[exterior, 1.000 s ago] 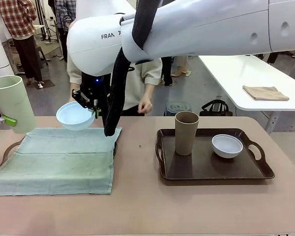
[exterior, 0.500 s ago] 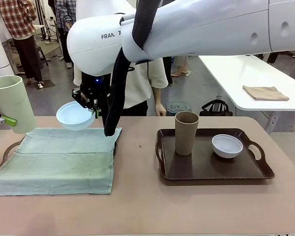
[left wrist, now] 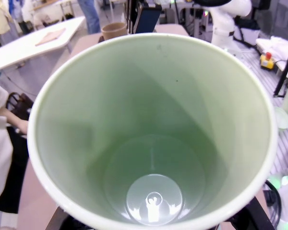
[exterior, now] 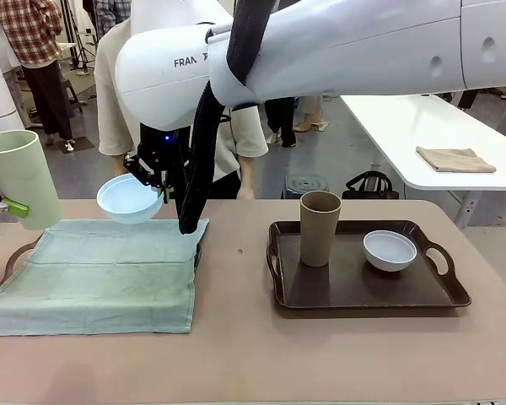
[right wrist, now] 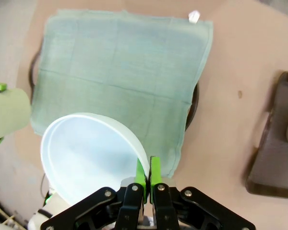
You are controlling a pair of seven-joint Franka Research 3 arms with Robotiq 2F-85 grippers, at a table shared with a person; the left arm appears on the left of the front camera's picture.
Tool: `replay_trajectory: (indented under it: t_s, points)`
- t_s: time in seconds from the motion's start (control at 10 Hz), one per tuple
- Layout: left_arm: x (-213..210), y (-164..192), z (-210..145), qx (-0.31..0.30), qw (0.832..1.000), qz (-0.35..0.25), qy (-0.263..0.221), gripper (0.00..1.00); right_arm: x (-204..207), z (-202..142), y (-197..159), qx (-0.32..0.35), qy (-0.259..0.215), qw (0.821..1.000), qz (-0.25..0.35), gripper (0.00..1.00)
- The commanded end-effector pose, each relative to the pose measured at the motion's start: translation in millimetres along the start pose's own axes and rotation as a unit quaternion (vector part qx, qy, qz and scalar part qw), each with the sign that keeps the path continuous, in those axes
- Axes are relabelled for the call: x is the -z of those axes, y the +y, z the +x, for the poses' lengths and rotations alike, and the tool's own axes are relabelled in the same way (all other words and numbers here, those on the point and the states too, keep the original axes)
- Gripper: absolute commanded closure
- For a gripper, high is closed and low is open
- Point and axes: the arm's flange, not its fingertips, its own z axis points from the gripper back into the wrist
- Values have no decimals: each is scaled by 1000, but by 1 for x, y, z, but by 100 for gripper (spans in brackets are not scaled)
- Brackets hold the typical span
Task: Set up a tray with a mat and arrange the tableware.
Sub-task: Place the Picnic Bowl and Reusable plastic cup back onto the Handle tray in front of the human's position.
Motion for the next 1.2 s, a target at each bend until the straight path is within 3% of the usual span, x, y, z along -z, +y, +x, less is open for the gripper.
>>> replay_trajectory:
  t_s: [0.0,0.5,0.7,0.8,1.0,1.1]
  points:
    - [17,18,-31,-8,1000,-17,12,19,34,8,-8,-8,-9,1000,-17,96]
    - [58,47,-65,1,1000,-7,2,19,105,30,-4,-15,-8,1000,-19,96]
    - [61,49,-68,-11,999,-15,-46,19,112,33,-6,-2,-2,1000,4,96]
    - [61,43,-68,-11,1000,-15,4,19,112,26,-9,-7,6,1000,-17,96]
    - [66,47,-71,-17,1000,-15,-12,19,112,26,-9,-7,6,1000,-17,96]
    - [70,46,-78,17,999,-27,-11,19,116,31,-7,-4,4,1000,-13,96]
